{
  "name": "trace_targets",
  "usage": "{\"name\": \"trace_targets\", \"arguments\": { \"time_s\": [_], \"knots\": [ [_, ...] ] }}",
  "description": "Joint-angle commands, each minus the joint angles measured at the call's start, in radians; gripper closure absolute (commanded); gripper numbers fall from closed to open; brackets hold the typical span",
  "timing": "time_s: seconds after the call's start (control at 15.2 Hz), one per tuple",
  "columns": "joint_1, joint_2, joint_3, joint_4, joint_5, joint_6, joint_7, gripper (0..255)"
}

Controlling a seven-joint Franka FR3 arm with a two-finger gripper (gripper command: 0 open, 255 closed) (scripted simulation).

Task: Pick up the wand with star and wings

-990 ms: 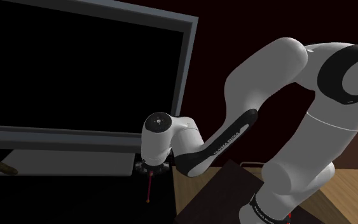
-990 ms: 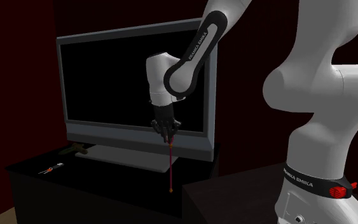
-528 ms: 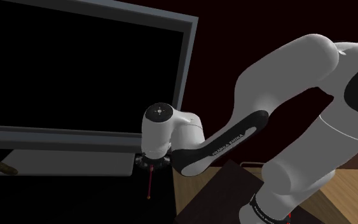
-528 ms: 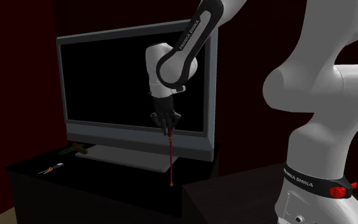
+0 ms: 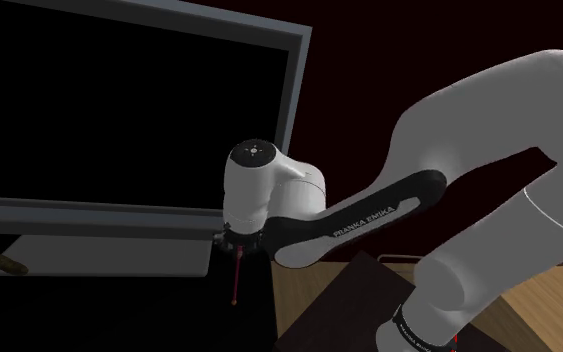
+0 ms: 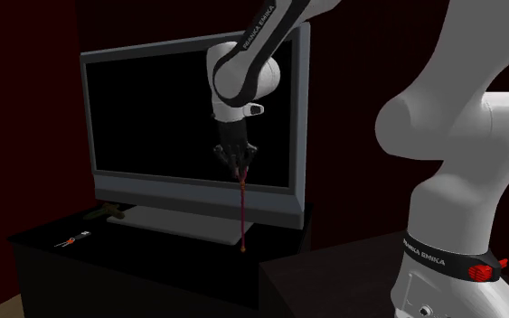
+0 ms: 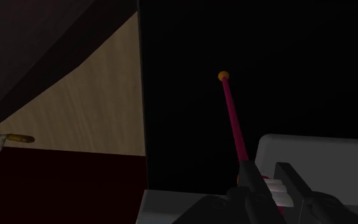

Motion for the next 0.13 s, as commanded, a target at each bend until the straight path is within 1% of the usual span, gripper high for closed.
{"name": "trace_targets", "arguments": {
  "time_s": [0.0, 0.07],
  "knots": [
    [0.015, -0.018, -0.014, 0.003, 0.023, -0.014, -0.018, 255],
    [0.015, -0.018, -0.014, 0.003, 0.023, -0.014, -0.018, 255]
  ]
}}
